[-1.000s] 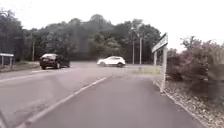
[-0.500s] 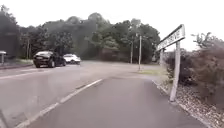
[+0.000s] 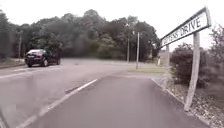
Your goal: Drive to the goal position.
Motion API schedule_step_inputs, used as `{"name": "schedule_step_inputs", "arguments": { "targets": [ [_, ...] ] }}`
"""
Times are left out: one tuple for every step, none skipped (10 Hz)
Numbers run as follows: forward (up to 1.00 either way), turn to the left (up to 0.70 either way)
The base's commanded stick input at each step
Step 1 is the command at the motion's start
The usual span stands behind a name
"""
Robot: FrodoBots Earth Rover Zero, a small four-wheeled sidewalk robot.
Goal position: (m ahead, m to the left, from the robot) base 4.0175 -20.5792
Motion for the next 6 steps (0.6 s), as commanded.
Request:
{"name": "schedule_step_inputs", "arguments": {
  "targets": [
    [1.0,-0.18],
    [1.0,-0.18],
    [1.0,-0.18],
    [1.0,-0.18],
    [1.0,-0.17],
    [1.0,-0.17]
  ]
}}
